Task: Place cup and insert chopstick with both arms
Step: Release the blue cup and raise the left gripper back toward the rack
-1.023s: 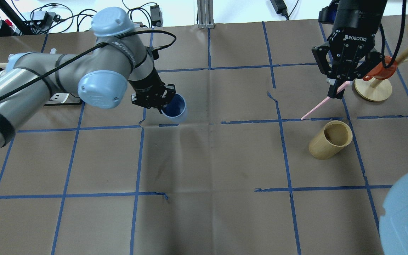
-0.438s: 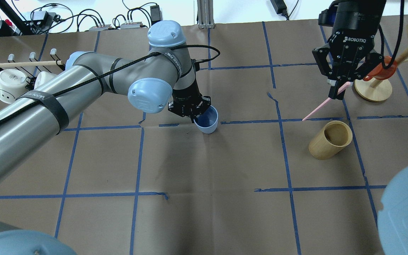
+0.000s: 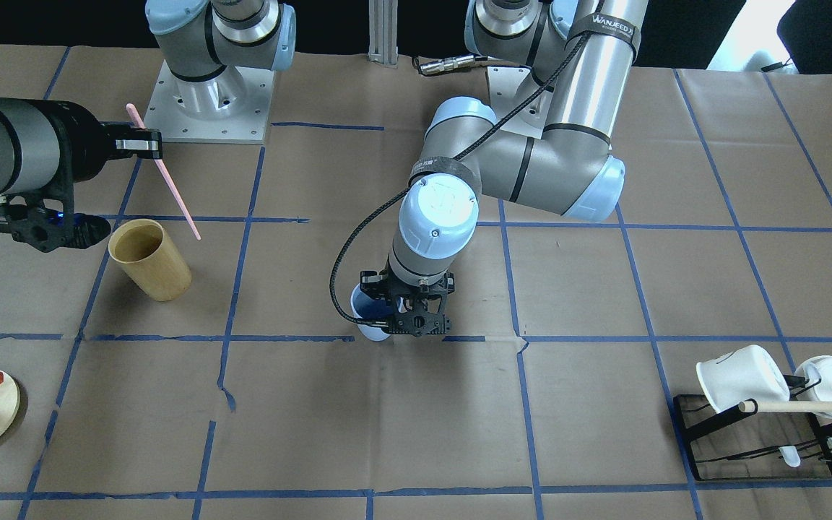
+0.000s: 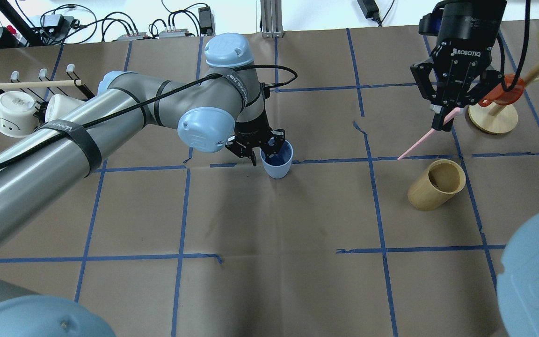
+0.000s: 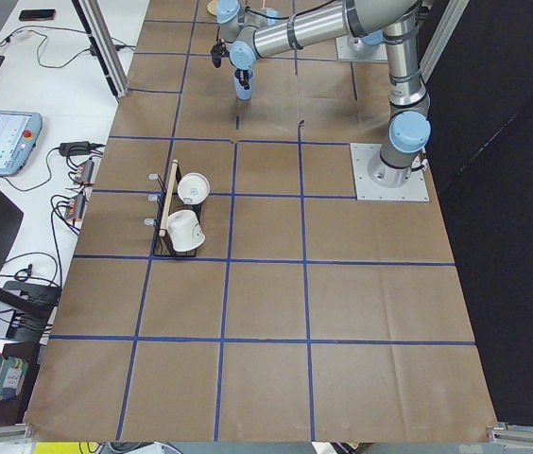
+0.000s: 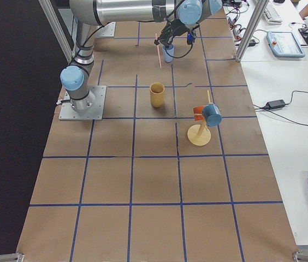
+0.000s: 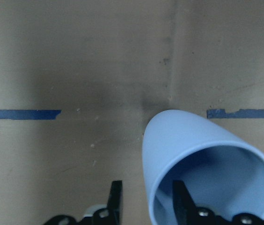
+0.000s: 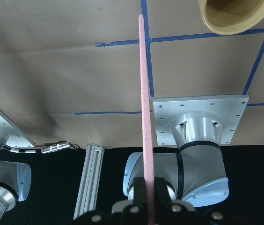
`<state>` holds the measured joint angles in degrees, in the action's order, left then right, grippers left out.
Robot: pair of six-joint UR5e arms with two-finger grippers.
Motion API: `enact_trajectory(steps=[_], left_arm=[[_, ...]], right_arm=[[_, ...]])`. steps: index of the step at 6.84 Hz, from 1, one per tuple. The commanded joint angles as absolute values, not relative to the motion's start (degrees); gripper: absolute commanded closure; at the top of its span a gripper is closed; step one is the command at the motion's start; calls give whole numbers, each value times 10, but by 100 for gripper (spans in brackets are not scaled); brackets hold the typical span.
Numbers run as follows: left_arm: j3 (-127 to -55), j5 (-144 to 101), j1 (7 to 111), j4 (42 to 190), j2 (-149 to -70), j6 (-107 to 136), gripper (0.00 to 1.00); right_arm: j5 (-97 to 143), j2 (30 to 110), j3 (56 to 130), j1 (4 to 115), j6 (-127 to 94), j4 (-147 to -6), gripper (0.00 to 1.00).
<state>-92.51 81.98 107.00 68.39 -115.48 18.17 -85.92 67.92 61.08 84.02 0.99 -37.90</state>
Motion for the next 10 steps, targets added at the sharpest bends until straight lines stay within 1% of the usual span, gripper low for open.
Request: enact_trajectory(steps=[1, 3, 4, 5, 6, 7, 10], left_arm=[[-897, 824, 1066, 692, -1131, 182, 0], [-846, 827, 1034, 764, -1087, 147, 0], [-832, 827, 1007, 820, -1050, 109, 0], [-829, 828, 978, 888, -1010, 102, 0], [-839, 848, 957, 914, -989, 69, 0], [-834, 890, 942, 915, -978, 48, 0], [-828, 882, 908, 912, -968, 31, 0]], right_arm=[[-856, 683, 610, 840, 8, -374, 90], [-853, 684, 607, 841, 6, -371, 90], [-835, 684, 606, 842, 4, -367, 90], [-834, 685, 605, 844, 4, -367, 90], [-829, 686, 604, 853, 2, -364, 90], [-809, 686, 602, 866, -16, -364, 90], [-747, 682, 586, 907, -62, -365, 90]])
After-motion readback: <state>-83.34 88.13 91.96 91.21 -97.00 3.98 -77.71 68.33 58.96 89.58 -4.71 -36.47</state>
